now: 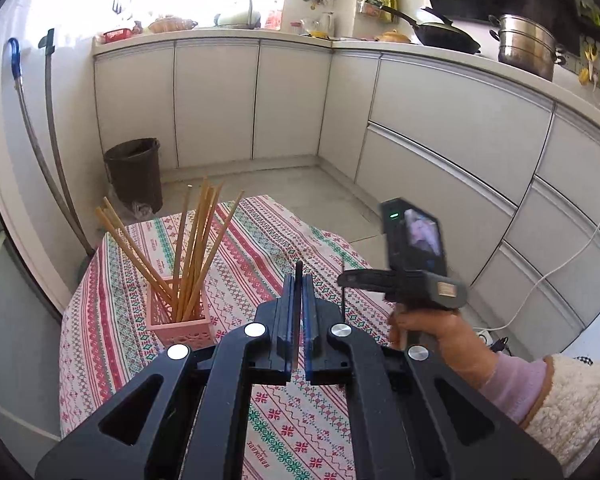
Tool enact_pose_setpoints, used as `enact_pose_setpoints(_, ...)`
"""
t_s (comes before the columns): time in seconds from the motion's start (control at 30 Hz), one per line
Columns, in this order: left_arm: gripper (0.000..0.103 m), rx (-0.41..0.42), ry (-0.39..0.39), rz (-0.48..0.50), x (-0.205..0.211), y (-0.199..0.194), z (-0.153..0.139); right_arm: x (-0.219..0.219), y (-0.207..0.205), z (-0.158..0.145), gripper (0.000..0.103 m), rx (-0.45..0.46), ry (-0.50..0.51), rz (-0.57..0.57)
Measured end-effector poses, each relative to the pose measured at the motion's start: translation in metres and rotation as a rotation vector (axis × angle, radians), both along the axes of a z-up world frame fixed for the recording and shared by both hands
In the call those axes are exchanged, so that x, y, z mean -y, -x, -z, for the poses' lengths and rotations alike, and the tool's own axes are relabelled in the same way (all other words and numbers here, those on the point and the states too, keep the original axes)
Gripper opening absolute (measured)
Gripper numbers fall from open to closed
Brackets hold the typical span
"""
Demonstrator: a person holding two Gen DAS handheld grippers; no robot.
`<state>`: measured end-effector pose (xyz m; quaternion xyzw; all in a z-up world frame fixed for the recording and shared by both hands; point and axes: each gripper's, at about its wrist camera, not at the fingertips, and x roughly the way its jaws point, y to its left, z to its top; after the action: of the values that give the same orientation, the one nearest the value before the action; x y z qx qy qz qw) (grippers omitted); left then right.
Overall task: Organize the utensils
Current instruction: 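Lower black chopsticks into the pink basket and open the left gripper while the right gripper releases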
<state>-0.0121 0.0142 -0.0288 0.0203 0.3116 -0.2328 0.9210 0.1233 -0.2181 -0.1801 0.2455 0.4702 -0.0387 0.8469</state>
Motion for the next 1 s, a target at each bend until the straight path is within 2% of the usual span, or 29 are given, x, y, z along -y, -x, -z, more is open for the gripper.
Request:
enact_pose_setpoints(0.27,0.003,0.044,0.029,-0.026,-0.014,0.011,-0.017,0.001,0.045,-0.071,0.005,0.155,-0.027,-0.036)
enact_pose_setpoints(0.57,0.003,0.087,0.086,-0.081,-0.034,0.012,-0.041,-0.02,0.067,-0.146,0.005,0.325,-0.013,-0.109)
enact_pose_setpoints(0.83,0.003,0.141,0.144,-0.156,-0.059,0.007,-0.072,-0.04,0.083,-0.198,0.005,0.446,-0.034,-0.17)
enact_pose_setpoints(1.0,0.003,0.188,0.168,-0.196,-0.073,0.002,-0.094,-0.054,0.078,-0.218,0.005,0.482,-0.034,-0.211)
